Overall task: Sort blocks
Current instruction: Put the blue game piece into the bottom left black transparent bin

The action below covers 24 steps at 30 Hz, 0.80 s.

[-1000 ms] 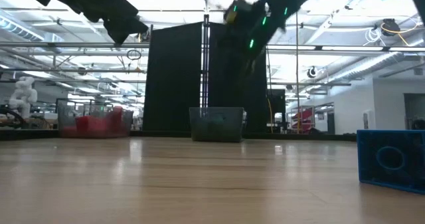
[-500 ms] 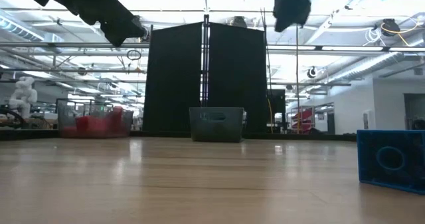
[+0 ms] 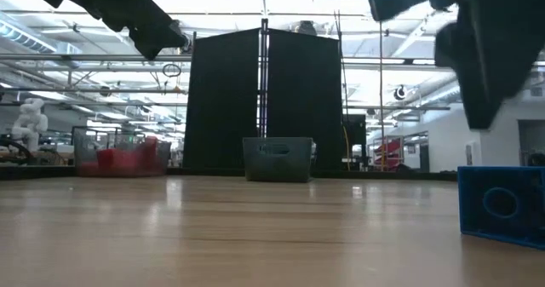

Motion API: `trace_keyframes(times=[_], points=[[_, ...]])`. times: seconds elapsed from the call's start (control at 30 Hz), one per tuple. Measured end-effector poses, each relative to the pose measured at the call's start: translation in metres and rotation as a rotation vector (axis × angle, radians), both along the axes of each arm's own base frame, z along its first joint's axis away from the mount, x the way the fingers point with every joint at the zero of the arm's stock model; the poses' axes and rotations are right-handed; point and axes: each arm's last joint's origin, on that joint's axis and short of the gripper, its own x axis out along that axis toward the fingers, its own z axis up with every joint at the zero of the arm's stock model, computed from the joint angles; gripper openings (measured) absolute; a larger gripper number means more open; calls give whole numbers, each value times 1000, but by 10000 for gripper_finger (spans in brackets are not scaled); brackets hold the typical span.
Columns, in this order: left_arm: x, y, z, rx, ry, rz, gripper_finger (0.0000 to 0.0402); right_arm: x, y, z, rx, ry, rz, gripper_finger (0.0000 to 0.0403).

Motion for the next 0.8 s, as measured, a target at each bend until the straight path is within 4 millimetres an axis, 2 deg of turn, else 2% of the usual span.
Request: trace_keyframes(times=[0.37,0.57,0.7,0.8], points=[[0,0,0,-1,2,0,206,20,21,-44,36,-45,-38,310],[0,0,0,-1,1,-1,206,20,31,-63,50,1,-25,306],[0,0,0,0,-2,1,206,18,32,-66,20,8,3,263],[0,0,0,6,-2,10,206,16,30,-66,0,23,12,188]])
